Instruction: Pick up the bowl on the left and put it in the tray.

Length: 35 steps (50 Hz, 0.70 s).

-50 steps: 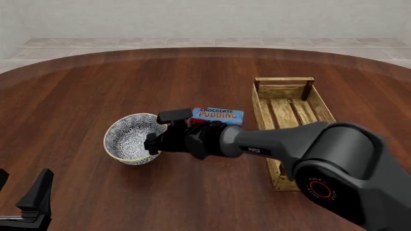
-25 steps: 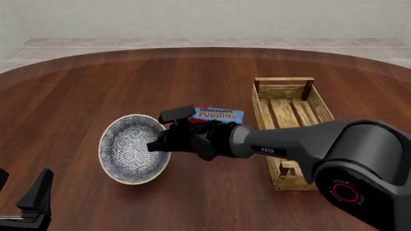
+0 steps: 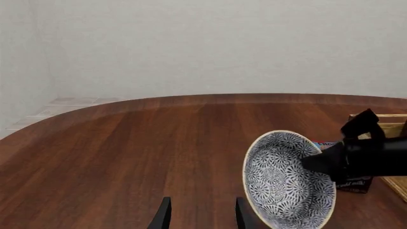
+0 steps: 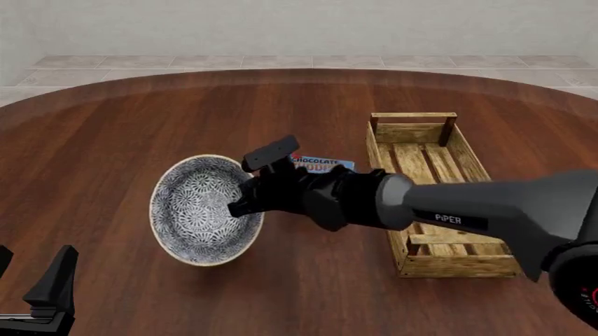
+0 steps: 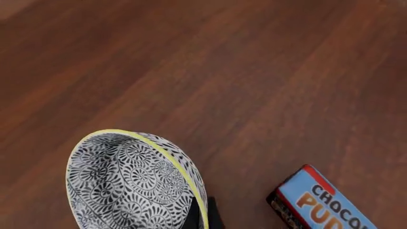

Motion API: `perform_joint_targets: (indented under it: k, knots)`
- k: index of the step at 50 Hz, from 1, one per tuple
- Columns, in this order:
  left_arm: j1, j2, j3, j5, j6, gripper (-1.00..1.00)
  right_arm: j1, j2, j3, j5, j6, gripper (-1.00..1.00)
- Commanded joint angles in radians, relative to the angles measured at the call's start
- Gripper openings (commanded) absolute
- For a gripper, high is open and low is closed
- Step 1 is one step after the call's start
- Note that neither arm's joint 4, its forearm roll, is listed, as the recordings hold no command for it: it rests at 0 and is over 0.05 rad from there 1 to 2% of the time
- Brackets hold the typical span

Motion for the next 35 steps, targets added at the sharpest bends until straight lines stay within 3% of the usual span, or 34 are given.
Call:
perform_joint_targets:
  k: [1, 35]
  knots:
    - [0.0, 0.0, 0.0, 0.0, 0.0, 1.0, 0.011, -0.058, 0.033, -0.009, -0.027, -1.0]
    - [0.0, 0.0, 0.0, 0.0, 0.0, 1.0, 0.039, -0.215, 0.092, 0.017, -0.102, -1.0]
